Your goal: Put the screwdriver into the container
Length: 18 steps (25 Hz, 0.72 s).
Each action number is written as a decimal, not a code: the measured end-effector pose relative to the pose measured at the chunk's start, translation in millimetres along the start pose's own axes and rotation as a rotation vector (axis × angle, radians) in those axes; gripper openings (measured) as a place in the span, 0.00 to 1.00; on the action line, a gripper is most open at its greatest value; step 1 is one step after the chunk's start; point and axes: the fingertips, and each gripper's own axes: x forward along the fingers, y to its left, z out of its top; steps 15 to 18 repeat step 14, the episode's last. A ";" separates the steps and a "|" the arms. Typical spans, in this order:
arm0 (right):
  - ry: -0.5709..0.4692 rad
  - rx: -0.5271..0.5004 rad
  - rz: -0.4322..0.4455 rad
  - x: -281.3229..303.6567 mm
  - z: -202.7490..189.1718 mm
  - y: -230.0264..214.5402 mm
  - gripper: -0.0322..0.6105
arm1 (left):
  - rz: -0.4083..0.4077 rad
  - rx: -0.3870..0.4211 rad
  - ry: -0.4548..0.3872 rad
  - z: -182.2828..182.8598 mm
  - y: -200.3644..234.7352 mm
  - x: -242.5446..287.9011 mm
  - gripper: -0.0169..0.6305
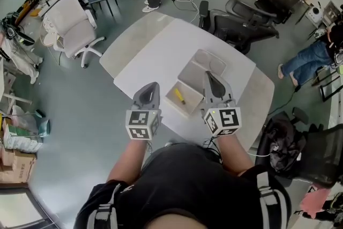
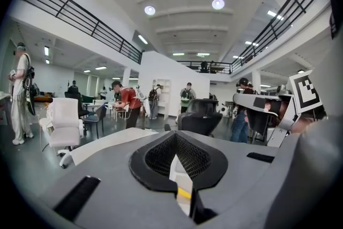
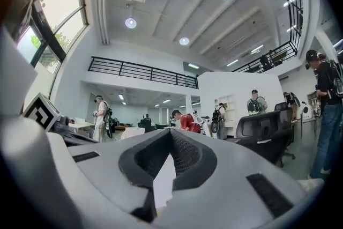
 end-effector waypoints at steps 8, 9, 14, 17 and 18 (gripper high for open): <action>0.035 0.037 -0.005 -0.7 -11.7 1.9 0.07 | 0.013 -0.006 0.004 -3.4 4.3 -5.5 0.04; 0.036 0.031 -0.004 -1.2 -12.4 2.7 0.07 | 0.014 -0.007 0.006 -4.6 4.3 -6.5 0.04; 0.035 0.022 0.001 -1.7 -13.6 7.3 0.07 | 0.007 0.015 0.008 -4.8 4.1 -10.9 0.04; 0.035 0.022 0.001 -1.7 -13.6 7.3 0.07 | 0.007 0.015 0.008 -4.8 4.1 -10.9 0.04; 0.035 0.022 0.001 -1.7 -13.6 7.3 0.07 | 0.007 0.015 0.008 -4.8 4.1 -10.9 0.04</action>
